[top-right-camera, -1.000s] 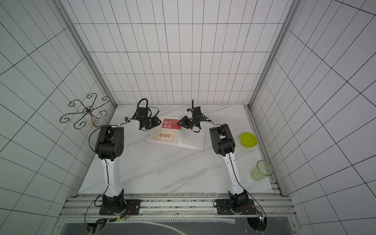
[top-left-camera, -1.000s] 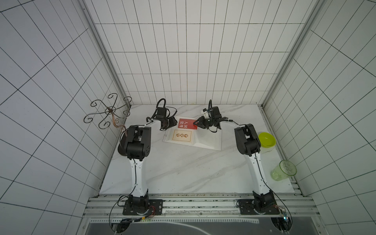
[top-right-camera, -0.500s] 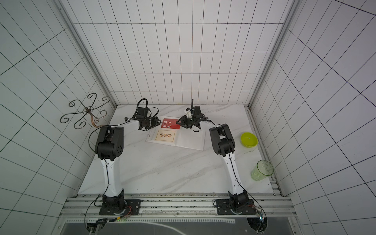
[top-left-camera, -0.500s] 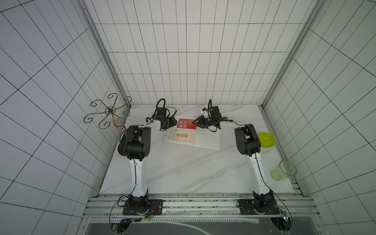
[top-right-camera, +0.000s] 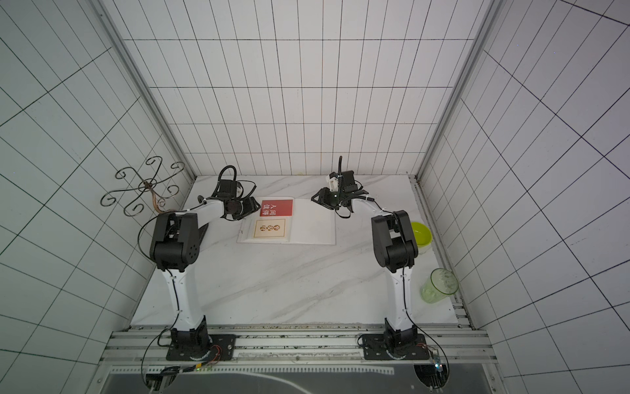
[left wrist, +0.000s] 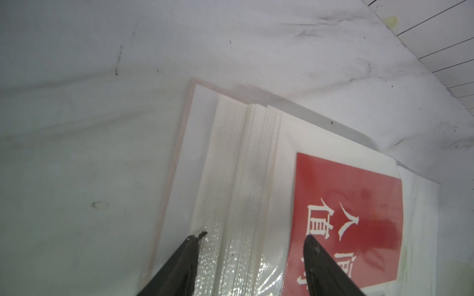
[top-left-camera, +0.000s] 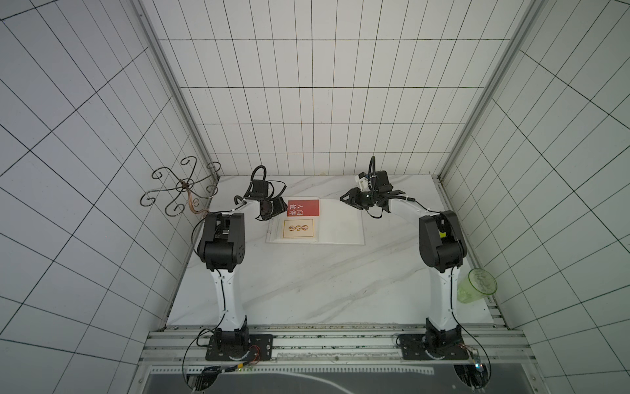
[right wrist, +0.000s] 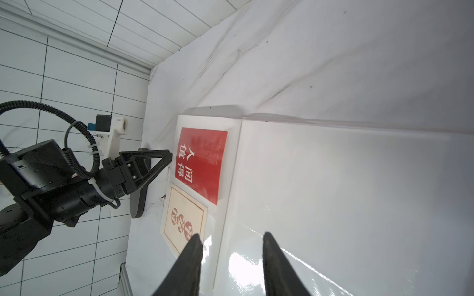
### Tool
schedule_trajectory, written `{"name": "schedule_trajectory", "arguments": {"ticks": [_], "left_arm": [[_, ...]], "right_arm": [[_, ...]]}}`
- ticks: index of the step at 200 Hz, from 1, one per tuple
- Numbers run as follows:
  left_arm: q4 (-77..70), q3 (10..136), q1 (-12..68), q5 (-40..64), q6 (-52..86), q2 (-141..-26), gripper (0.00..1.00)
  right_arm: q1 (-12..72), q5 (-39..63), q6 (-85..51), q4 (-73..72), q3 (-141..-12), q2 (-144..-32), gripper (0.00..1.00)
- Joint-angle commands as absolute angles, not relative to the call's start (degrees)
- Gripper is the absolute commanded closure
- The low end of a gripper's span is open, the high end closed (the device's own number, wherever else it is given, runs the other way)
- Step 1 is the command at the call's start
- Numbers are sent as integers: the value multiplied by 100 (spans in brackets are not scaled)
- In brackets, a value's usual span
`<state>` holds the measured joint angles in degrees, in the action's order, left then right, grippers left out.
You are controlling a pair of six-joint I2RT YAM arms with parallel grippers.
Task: Place the photos into the photo albums
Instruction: Insert the photo into the photo album, then close the photo album at the center of the board.
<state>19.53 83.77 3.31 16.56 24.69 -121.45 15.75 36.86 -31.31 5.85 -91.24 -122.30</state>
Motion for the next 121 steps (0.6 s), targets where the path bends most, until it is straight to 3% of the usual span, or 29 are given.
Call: {"name": "schedule_trajectory", "arguments": {"ticks": [1, 26, 64, 121], "left_arm": [[2391, 8109, 308, 1419, 2351, -12101, 32], [2236, 8076, 308, 1538, 2244, -11716, 31], [2511, 8141, 279, 873, 2092, -11333, 29], [2808, 8121, 159, 658, 1950, -11671, 26]], "right_arm": [[1423, 3442, -2787, 873, -8516, -12045, 60], [1322, 3120, -2604, 1027, -8125, -11894, 60], [1261, 2932, -2549, 1090, -7725, -11834, 60], [1273, 2918, -2487, 1073, -7430, -11762, 60]]}}
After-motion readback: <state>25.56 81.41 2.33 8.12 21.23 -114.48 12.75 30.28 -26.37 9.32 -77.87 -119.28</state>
